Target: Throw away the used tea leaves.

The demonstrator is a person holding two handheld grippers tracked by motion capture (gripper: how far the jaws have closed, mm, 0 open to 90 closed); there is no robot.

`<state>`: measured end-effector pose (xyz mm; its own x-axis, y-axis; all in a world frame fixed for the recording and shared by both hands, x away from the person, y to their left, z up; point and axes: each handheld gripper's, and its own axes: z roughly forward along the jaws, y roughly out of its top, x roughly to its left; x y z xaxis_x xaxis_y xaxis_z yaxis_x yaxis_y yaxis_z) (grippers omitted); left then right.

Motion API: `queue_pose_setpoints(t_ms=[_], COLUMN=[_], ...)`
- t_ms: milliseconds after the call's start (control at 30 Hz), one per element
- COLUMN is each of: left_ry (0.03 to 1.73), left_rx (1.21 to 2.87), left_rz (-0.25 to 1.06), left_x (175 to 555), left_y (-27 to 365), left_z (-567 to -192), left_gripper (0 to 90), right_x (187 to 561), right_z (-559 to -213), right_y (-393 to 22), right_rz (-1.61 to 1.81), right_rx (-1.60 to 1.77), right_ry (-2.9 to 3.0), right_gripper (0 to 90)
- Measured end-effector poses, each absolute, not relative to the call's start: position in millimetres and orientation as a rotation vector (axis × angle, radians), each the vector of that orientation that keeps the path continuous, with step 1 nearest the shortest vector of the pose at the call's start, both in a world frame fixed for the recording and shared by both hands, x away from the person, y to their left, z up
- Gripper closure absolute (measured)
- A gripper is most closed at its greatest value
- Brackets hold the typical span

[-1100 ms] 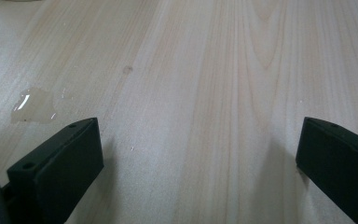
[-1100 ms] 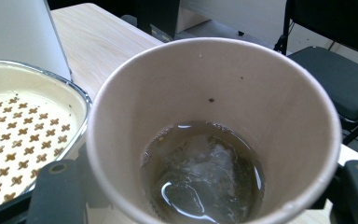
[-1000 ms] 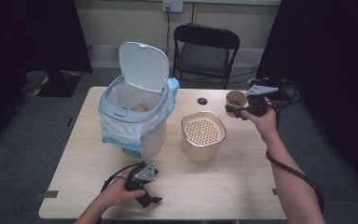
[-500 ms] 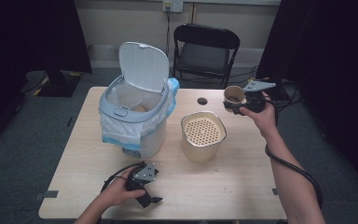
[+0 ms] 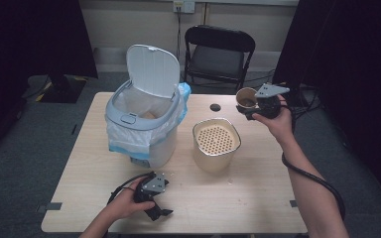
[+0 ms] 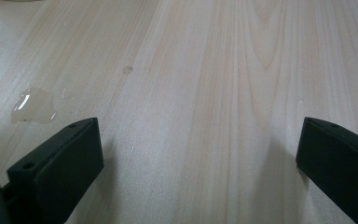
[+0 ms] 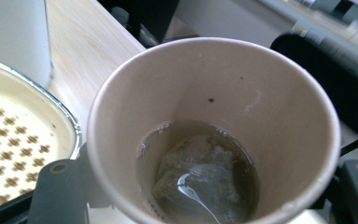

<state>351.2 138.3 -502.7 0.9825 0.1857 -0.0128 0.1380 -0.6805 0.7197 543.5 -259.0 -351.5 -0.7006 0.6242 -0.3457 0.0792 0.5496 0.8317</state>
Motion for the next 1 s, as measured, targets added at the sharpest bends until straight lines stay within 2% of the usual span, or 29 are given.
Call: queue_pose_setpoints(t_ms=[167,333,367,400,500,633,833,933,1000], left_ry=[0.224,0.223,0.224,0.224,0.224,0.224,0.218,0.223,0.224], left_rx=[2.329,2.325,2.325,2.325,2.325,2.325,2.328,2.325,2.325], left_rz=[0.075,0.077,0.077,0.077,0.078,0.077,0.097,0.077,0.078], left_x=[351,351,351,351,351,351,352,351,351], left_y=[138,138,138,138,138,138,139,138,138], left_z=[-503,-503,-503,-503,-503,-503,-502,-503,-503], left_gripper=[0.0,0.0,0.0,0.0,0.0,0.0,0.0,0.0,0.0], right_x=[526,507,499,499,481,467,462,467,470], right_z=[-341,-337,-338,-338,-349,-362,-372,-366,-357], right_y=[-241,-214,-203,-203,-180,-163,-156,-157,-160], right_rz=[0.914,0.539,0.366,0.366,0.043,-0.215,-0.337,-0.285,-0.129], right_rx=[0.328,0.022,-0.085,-0.085,-0.379,-0.642,-0.736,-0.657,-0.484], right_ry=[2.088,2.025,1.964,1.964,1.821,1.601,1.510,1.553,1.691], right_gripper=[26.8,27.0,27.3,27.3,27.6,27.7,27.5,27.3,27.2])
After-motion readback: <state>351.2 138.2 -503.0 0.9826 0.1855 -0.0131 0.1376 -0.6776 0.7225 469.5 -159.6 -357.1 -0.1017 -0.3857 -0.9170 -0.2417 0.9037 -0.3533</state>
